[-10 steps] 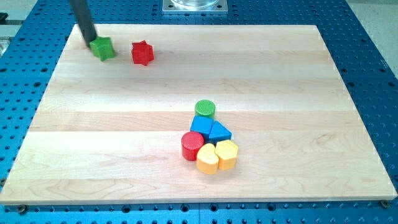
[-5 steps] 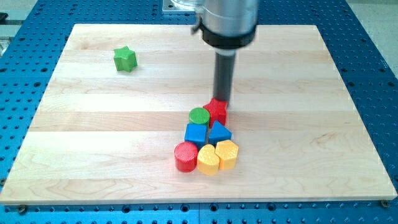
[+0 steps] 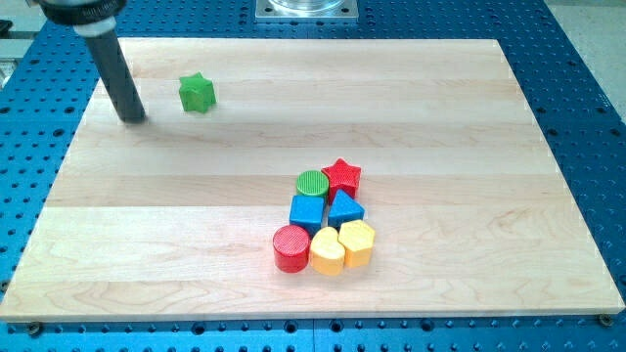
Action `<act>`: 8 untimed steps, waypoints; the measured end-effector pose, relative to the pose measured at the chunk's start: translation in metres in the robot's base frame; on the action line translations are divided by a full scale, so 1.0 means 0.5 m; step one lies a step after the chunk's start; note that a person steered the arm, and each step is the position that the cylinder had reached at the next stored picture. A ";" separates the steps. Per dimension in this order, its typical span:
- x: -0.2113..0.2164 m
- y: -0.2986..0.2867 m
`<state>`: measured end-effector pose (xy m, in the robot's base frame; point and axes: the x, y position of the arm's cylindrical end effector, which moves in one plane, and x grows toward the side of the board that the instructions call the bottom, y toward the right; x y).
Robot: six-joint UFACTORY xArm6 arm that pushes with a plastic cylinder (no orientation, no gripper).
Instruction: Move the red and green star into the group of blocks
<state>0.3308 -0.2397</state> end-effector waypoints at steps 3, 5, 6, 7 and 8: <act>0.029 0.425; 0.169 0.491; 0.209 0.503; 0.074 0.427; 0.020 0.340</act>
